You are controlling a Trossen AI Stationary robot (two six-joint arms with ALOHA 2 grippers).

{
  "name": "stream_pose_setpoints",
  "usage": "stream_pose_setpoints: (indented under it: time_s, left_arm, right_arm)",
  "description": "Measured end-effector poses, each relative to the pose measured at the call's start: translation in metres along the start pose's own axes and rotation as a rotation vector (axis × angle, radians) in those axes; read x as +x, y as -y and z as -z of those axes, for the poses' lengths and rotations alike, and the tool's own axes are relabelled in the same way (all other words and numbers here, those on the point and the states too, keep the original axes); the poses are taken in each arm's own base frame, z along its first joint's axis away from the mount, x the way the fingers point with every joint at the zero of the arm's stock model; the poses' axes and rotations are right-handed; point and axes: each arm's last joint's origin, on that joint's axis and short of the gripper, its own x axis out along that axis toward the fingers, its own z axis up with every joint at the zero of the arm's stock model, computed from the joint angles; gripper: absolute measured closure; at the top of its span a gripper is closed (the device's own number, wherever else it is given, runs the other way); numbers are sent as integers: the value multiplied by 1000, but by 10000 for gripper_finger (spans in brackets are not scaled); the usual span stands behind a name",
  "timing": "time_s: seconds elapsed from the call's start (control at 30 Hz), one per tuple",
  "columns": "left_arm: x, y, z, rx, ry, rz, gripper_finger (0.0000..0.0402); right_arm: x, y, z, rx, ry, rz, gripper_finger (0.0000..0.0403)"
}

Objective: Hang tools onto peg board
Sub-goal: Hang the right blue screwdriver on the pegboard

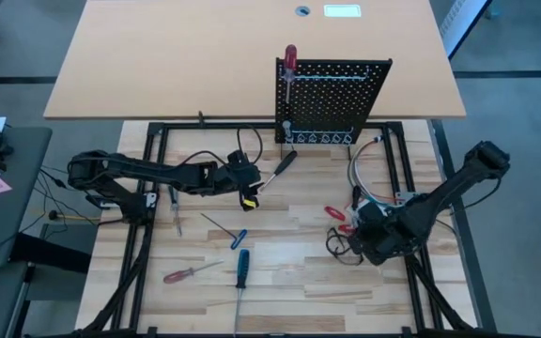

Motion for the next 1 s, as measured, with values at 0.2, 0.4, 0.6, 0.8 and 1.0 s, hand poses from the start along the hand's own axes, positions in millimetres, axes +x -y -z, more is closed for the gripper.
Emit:
stream_pose_setpoints:
  time_s: [0.2, 0.4, 0.6, 0.8, 1.0]
  left_arm:
    - [-3, 8, -7, 15, 71, 59, 228]
    - [8, 30, -13, 73, 203, 199, 228]
    - [39, 63, -5, 135, 314, 275, 228]
    - [52, 80, -1, 143, 394, 286, 228]
    - [51, 82, -3, 133, 424, 344, 228]
  right_arm:
    - [-5, -6, -6, -131, 207, -80, 281]
    - [-3, -27, -27, -223, 482, -137, 281]
    - [-6, -55, -59, -368, 689, -258, 281]
    - [-17, -65, -76, -500, 828, -370, 281]
    - [19, -41, -64, -431, 922, -455, 281]
